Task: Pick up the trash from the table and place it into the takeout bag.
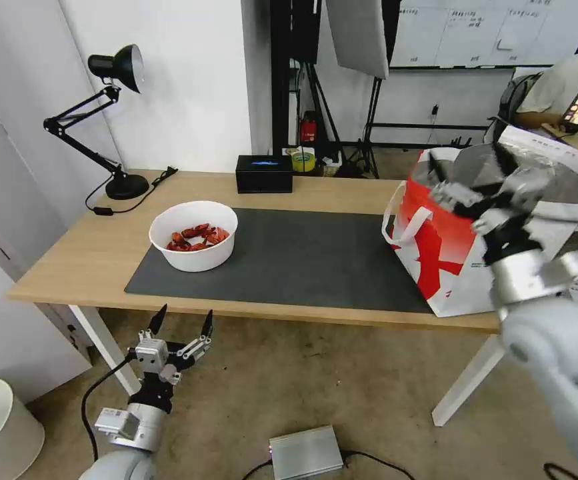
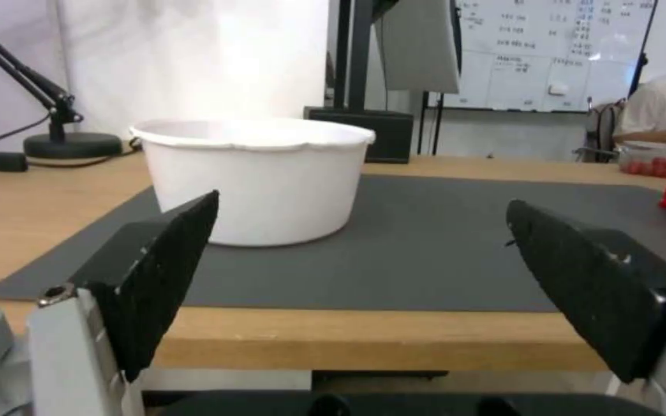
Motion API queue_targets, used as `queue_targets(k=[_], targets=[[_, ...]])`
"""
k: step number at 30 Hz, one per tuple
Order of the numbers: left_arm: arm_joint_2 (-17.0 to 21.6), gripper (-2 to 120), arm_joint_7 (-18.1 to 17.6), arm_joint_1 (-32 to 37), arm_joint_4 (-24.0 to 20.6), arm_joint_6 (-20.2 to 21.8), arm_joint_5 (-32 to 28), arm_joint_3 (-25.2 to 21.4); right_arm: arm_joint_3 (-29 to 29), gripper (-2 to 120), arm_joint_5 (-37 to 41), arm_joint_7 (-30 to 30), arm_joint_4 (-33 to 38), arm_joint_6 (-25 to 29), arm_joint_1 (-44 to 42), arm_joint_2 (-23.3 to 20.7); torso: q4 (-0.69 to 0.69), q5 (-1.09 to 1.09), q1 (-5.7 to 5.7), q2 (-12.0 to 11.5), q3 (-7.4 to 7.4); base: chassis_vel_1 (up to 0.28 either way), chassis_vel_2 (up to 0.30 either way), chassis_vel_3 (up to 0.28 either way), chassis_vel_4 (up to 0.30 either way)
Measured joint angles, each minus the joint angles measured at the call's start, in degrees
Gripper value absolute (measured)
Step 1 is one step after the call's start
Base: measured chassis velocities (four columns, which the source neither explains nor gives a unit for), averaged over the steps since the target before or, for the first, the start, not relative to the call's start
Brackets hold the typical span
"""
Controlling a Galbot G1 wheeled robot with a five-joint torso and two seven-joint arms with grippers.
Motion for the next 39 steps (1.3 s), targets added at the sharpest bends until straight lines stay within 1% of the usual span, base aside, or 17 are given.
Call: queue_targets(k=[2, 3, 6, 7, 8, 9, 13, 14, 18, 20, 22, 24, 27, 28, 32, 35, 39], targets=[[0.2, 100, -0.2, -0.2, 0.0, 0.0, -0.1, 0.0, -1.0, 100, -2.4, -0.4, -0.5, 1.3, -1.8, 3.3, 0.0, 0.0, 0.0, 0.0, 0.0, 0.0, 0.0, 0.0, 0.0], [0.2, 100, -0.2, -0.2, 0.0, 0.0, -0.1, 0.0, -1.0, 100, -2.4, -0.4, -0.5, 1.3, -1.8, 3.3, 0.0, 0.0, 0.0, 0.0, 0.0, 0.0, 0.0, 0.0, 0.0], [0.6, 100, -0.3, -0.4, 0.0, 0.0, -0.2, 0.0, -1.7, 100, -6.5, -0.9, -1.7, 3.3, -4.0, 7.0, 0.0, 0.0, 0.0, 0.0, 0.0, 0.0, 0.0, 0.0, 0.0], [0.6, 100, -0.3, -0.4, 0.0, 0.0, -0.2, 0.0, -1.7, 100, -6.5, -0.9, -1.7, 3.3, -4.0, 7.0, 0.0, 0.0, 0.0, 0.0, 0.0, 0.0, 0.0, 0.0, 0.0], [0.9, 100, -0.3, -0.6, 0.0, 0.1, -0.6, -0.1, -1.7, 100, -9.3, -1.4, -2.8, 5.0, -5.8, 9.6, 0.0, -0.01, 0.0, 0.0, 0.0, 0.0, 0.0, 0.0, 0.0], [0.9, 100, -0.3, -0.6, 0.0, 0.1, -0.6, -0.1, -1.7, 100, -9.3, -1.4, -2.8, 5.0, -5.8, 9.6, 0.0, -0.01, 0.0, 0.0, 0.0, 0.0, 0.0, 0.0, 0.0], [1.3, 100, -0.3, -1.4, 0.5, 0.2, -1.2, -0.2, -0.6, 100, -13.9, -2.3, -5.4, 8.4, -8.8, 13.7, 0.0, 0.0, 0.0, 0.0, 0.0, 0.0, 0.0, 0.0, 0.0], [1.3, 100, -0.3, -1.4, 0.5, 0.2, -1.2, -0.2, -0.6, 100, -13.9, -2.3, -5.4, 8.4, -8.8, 13.7, 0.0, 0.0, 0.0, 0.0, 0.0, 0.0, 0.0, 0.0, 0.0], [1.4, 100, -0.3, -2.0, 1.3, 0.2, -1.4, -0.1, 0.9, 100, -17.3, -2.8, -7.3, 11.6, -11.0, 16.0, 0.0, 0.0, 0.0, 0.0, 0.01, 0.0, 0.0, 0.0, 0.0], [1.4, 100, -0.3, -2.1, 1.4, 0.2, -1.4, 0.0, 1.2, 100, -17.7, -2.8, -7.6, 12.0, -11.5, 16.4, 0.0, 0.0, 0.0, 0.0, 0.0, 0.0, 0.0, 0.0, 0.0], [1.3, 100, -0.3, -2.5, 1.8, 0.2, -1.4, 0.1, 2.0, 100, -18.8, -3.1, -8.2, 13.1, -13.2, 18.1, 0.0, 0.01, 0.0, 0.0, 0.0, 0.0, 0.0, 0.0, 0.0], [1.3, 100, -0.3, -2.6, 1.9, 0.2, -1.5, 0.2, 2.2, 100, -19.3, -3.2, -8.4, 13.5, -13.9, 18.7, 0.0, 0.0, 0.0, 0.0, 0.0, 0.0, 0.0, 0.0, 0.0], [1.4, 100, -0.3, -2.9, 2.2, 0.2, -1.7, 0.2, 2.2, 100, -21.4, -3.4, -8.6, 14.4, -16.7, 21.3, 0.0, 0.01, 0.0, 0.0, 0.0, 0.0, 0.0, 0.0, 0.0], [1.4, 100, -0.3, -2.9, 2.2, 0.2, -1.7, 0.2, 2.2, 100, -21.4, -3.4, -8.6, 14.4, -16.7, 21.3, 0.0, 0.01, 0.0, 0.0, 0.0, 0.0, 0.0, 0.0, 0.0], [1.6, 100, -0.3, -3.4, 2.7, 0.2, -2.1, 0.1, 1.9, 100, -23.6, -3.3, -8.0, 14.5, -20.8, 24.7, 0.0, 0.0, 0.0, 0.0, 0.0, 0.0, 0.0, 0.0, 0.0], [1.5, 100, -0.3, -3.4, 2.8, 0.2, -2.2, 0.0, 1.8, 100, -24.0, -3.3, -7.9, 14.4, -21.9, 25.5, 0.0, 0.0, 0.0, 0.0, 0.0, 0.0, 0.0, 0.0, 0.0], [1.2, 100, -0.3, -3.3, 2.9, 0.2, -2.2, -0.1, 1.8, 100, -26.6, -2.8, -8.1, 13.4, -24.4, 26.9, 0.0, 0.0, 0.0, 0.0, 0.0, 0.0, 0.0, 0.0, 0.0]])
